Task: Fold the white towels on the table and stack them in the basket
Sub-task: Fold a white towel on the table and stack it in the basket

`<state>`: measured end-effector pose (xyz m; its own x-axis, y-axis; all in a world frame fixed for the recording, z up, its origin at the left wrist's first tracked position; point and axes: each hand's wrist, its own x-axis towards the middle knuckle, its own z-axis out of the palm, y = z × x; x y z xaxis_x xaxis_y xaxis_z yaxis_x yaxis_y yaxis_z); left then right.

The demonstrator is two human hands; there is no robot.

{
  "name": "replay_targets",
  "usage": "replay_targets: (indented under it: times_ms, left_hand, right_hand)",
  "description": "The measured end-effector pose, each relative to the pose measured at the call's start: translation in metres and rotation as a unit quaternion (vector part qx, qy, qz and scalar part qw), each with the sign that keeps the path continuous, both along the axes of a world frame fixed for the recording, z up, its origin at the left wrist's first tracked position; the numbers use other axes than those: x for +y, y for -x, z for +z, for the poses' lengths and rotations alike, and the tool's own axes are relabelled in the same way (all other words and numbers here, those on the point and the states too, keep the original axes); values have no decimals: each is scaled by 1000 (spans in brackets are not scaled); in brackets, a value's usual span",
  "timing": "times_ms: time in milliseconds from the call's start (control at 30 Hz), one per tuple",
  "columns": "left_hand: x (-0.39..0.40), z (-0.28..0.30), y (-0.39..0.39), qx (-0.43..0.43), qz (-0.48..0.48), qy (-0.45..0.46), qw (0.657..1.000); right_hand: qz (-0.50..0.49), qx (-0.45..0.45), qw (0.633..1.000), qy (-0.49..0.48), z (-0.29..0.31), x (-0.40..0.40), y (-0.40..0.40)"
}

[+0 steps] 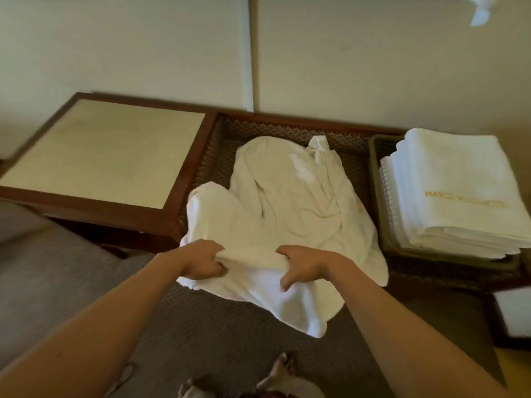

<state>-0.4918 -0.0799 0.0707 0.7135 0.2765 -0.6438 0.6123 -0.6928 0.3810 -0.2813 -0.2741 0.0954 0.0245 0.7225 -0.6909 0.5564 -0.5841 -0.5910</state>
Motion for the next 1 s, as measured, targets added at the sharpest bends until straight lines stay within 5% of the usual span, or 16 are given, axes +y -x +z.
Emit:
replay_targets:
  times_ms: [167, 333, 467, 733, 833, 1000]
  left_hand:
    - [26, 7, 115, 8, 89, -34, 995]
    - [69, 24, 247, 43, 166, -61, 983]
    - [94, 26, 347, 97, 215, -63, 970]
    - [132, 46, 435, -181, 456, -94, 866]
    - [145, 65, 428, -245, 442, -130, 853]
    - [156, 101, 379, -273, 257, -140, 916]
  right_hand:
    - [112, -172, 979, -5, -3, 49, 74]
    - [78, -109, 982, -131, 3, 111, 187]
    - [142, -125, 980, -69, -16, 147, 265]
    - [65, -147, 977, -138, 2, 206, 339]
    - [-51, -106, 963, -243, 20, 229, 359]
    - [59, 33, 965, -255, 44, 272, 413]
